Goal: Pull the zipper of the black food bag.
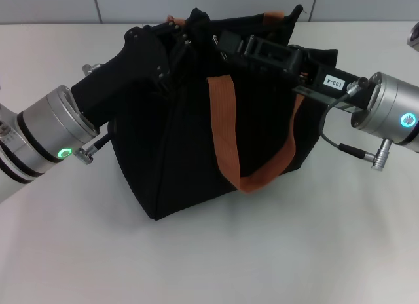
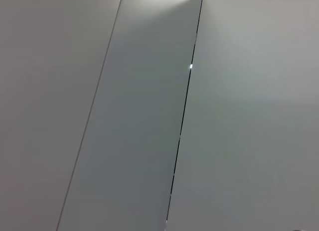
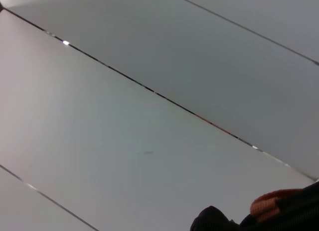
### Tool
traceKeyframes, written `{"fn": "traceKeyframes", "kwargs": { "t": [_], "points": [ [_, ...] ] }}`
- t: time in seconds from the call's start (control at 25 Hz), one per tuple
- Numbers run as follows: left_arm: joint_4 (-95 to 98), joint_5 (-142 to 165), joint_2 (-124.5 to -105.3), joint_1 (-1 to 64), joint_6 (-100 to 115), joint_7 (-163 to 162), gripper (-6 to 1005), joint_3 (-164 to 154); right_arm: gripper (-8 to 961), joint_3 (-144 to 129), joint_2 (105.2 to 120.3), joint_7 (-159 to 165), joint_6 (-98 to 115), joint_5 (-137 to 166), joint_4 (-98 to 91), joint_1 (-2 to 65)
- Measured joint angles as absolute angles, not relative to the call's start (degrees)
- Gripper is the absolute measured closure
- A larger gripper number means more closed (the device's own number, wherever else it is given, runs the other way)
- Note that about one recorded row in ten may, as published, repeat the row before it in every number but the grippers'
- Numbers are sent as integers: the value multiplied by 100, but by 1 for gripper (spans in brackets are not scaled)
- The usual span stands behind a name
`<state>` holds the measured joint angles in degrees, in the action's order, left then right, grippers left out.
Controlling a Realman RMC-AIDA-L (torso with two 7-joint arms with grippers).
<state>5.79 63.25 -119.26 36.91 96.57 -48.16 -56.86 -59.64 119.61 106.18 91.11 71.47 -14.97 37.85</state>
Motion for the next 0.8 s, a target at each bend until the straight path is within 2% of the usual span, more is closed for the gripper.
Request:
{"fn": "traceKeyframes", "kwargs": {
  "t": [0.12,0.52,0.8],
  "points": [
    [579,6323,-11927,3692,9657,-4816,974,-5686,453,-6057,11946,10795,9114,7148,-1494,3872],
    [580,6316,-11927,3699,9657,-4816,973,-5672,444,-6126,11936,10863,9094,7125,-1496,3930],
    [581,6312,-11926,3701,9654,-4809,975,-5669,521,-6135,11935,10841,9055,7123,-1496,3942]
  ]
}}
